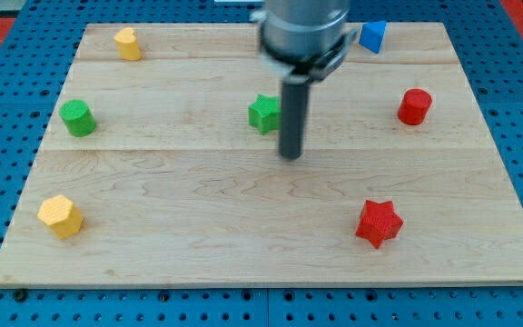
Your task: Move the yellow hexagon towards centre
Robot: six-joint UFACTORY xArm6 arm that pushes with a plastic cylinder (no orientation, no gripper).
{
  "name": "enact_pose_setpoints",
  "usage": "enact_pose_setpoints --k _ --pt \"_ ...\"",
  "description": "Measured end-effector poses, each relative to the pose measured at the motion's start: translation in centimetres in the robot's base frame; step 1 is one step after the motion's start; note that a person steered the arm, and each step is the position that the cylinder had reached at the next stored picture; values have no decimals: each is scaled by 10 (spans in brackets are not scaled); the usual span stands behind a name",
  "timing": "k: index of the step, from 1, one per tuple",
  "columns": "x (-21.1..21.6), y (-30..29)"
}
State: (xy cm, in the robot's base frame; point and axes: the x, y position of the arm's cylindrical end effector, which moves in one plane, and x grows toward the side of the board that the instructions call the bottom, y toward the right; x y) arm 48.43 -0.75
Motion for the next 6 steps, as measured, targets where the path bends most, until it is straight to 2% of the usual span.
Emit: enact_pose_setpoints --k 1,2,3,4,6 --pt "96 -107" --pt "107 -239" --pt "57 -221" --pt "34 -148" --pt "7 -140"
